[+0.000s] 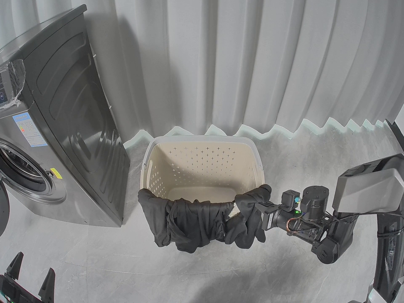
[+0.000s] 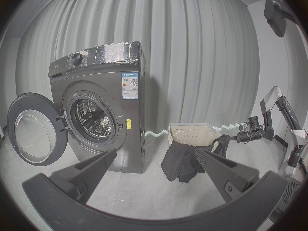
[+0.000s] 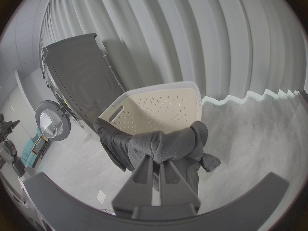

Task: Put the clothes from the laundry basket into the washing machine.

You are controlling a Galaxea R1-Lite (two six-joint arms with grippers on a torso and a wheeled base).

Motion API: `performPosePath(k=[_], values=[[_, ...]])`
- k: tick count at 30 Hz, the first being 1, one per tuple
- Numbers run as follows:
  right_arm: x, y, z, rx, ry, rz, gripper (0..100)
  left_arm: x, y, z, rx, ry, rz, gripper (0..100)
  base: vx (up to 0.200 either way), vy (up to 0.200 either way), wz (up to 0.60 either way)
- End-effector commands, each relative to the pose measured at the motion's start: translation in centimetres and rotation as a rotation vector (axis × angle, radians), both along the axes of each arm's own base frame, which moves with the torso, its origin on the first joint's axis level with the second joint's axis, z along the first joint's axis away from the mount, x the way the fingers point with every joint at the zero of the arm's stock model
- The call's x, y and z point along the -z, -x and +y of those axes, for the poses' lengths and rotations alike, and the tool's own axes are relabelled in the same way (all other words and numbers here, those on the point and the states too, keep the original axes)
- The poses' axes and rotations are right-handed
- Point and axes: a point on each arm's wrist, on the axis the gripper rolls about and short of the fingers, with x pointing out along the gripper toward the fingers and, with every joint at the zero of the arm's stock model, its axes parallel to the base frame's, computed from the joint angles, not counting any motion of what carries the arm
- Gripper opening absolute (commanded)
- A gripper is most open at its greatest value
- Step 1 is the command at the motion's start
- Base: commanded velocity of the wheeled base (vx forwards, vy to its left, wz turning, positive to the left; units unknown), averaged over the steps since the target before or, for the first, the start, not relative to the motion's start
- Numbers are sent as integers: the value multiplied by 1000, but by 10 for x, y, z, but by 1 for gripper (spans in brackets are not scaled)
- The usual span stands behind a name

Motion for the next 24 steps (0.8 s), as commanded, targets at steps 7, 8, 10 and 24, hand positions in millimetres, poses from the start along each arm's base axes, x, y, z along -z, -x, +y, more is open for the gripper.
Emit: performPosePath(k=[7,8,10,24], values=[[-57,23,14,-42,-69,-138,0,4,0,0,0,0,0,100,0,0,0],[-58,25,18,-48,-70,-141,0,4,0,0,0,-1,0,100,0,0,0],[-59,25,22,-49,-74,-149,0,4,0,0,1,-1,0,100,0,0,0],[-72,32,46,-80,-108,-202,0,4,0,0,1,-3,0,100,0,0,0]])
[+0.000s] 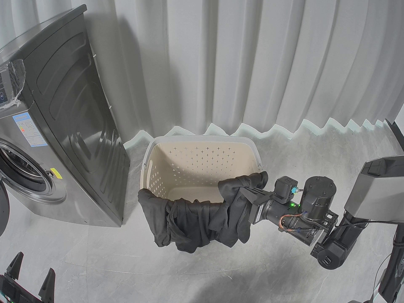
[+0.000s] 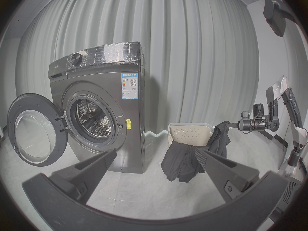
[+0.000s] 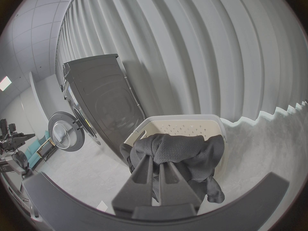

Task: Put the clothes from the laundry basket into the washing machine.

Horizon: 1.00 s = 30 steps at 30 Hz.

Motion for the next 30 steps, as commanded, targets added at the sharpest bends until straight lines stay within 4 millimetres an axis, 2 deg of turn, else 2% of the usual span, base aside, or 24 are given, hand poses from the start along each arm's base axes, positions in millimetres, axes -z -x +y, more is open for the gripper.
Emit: performPosePath(k=[1,10,19,30], values=[[-15,0,2,-5,-28,-45,0,4,0,0,0,1,0,100,0,0,0],[-53,10,-3,-10,-92,-151,0,4,0,0,0,1,0,100,0,0,0],[-78,21,-12,26,-101,-219,0,4,0,0,0,1,0,100,0,0,0],[-80,18,-17,110,-95,-209,0,4,0,0,0,2,0,100,0,0,0]])
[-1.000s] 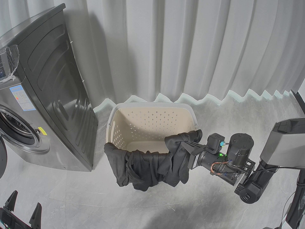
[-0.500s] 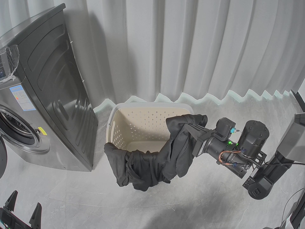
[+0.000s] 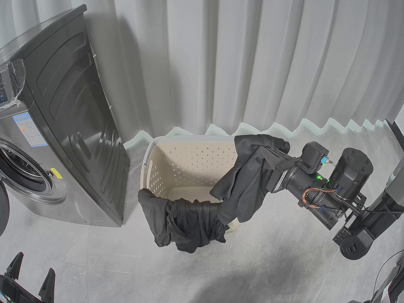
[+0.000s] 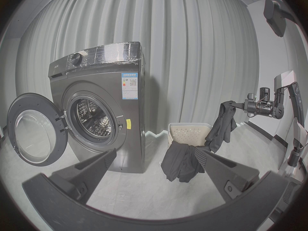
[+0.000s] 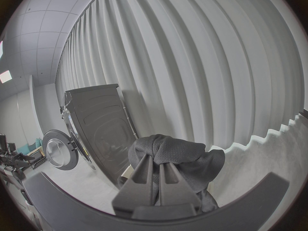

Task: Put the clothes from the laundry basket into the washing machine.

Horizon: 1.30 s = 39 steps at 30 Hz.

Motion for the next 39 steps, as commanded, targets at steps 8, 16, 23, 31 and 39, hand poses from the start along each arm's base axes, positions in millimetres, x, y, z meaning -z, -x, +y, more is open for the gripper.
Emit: performPosePath(k=[8,16,23,31,39], values=[[-7,0,-12,34,-10,-12,0,4,0,0,0,4,0,100,0,0,0],[-6,0,-14,37,-10,-12,0,4,0,0,0,4,0,100,-200,0,0],[-2,2,-14,34,-4,2,0,4,0,0,0,4,0,100,-29,0,0],[-6,7,-18,35,-10,-5,0,4,0,0,1,4,0,100,0,125,0],[-2,9,-16,25,-5,8,0,4,0,0,0,4,0,100,0,200,0]])
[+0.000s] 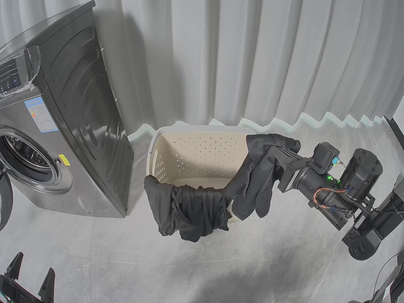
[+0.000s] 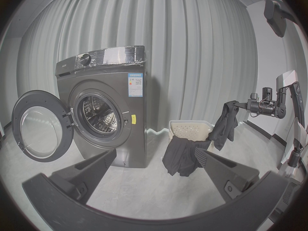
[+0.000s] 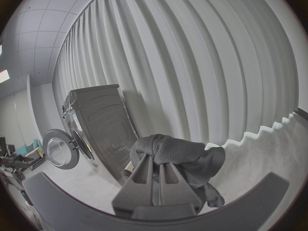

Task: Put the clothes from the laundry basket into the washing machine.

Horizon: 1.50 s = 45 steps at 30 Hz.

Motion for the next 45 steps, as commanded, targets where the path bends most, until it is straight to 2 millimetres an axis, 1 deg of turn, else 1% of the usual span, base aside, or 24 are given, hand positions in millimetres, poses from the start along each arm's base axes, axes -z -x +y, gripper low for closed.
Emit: performPosePath(k=[1,17,27,34,45], values=[[0,2,2,-8,0,1,0,4,0,0,0,1,-1,100,0,200,0],[-2,3,1,-10,-8,-3,0,4,0,0,0,1,-1,100,0,200,0],[-3,6,6,-31,-12,-6,0,4,0,0,0,1,-1,100,0,200,0],[1,8,4,-34,0,10,0,4,0,0,0,1,1,100,0,200,0],[0,10,6,-43,-5,4,0,4,0,0,0,1,1,100,0,200,0]])
